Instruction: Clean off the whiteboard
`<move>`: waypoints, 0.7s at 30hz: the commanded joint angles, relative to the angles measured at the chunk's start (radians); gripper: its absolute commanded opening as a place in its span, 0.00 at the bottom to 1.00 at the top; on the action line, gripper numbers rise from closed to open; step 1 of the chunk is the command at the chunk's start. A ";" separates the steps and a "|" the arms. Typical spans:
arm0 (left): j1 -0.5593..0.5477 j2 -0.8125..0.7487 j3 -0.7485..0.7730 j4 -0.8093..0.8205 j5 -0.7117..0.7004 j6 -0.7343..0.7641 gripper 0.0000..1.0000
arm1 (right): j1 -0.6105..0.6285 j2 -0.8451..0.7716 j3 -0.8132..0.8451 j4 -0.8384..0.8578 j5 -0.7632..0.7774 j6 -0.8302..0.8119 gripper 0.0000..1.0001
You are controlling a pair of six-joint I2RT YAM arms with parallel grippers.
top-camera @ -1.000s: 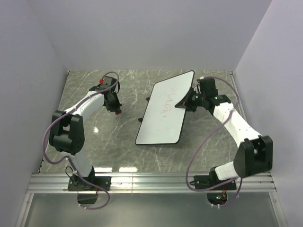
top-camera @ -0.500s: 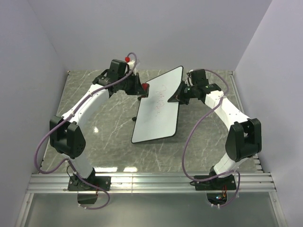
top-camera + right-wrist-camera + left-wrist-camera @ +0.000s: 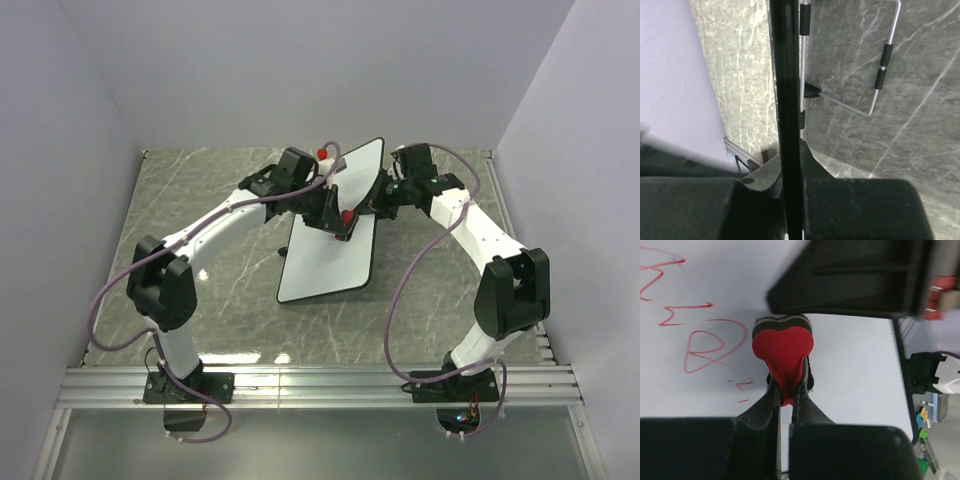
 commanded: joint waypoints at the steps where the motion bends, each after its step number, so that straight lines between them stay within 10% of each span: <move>1: 0.008 0.057 -0.009 -0.001 -0.080 -0.008 0.00 | 0.057 0.050 0.033 -0.047 0.070 -0.072 0.00; 21: 0.061 0.325 0.055 -0.111 -0.304 0.050 0.00 | 0.054 0.065 0.108 -0.106 0.035 -0.108 0.00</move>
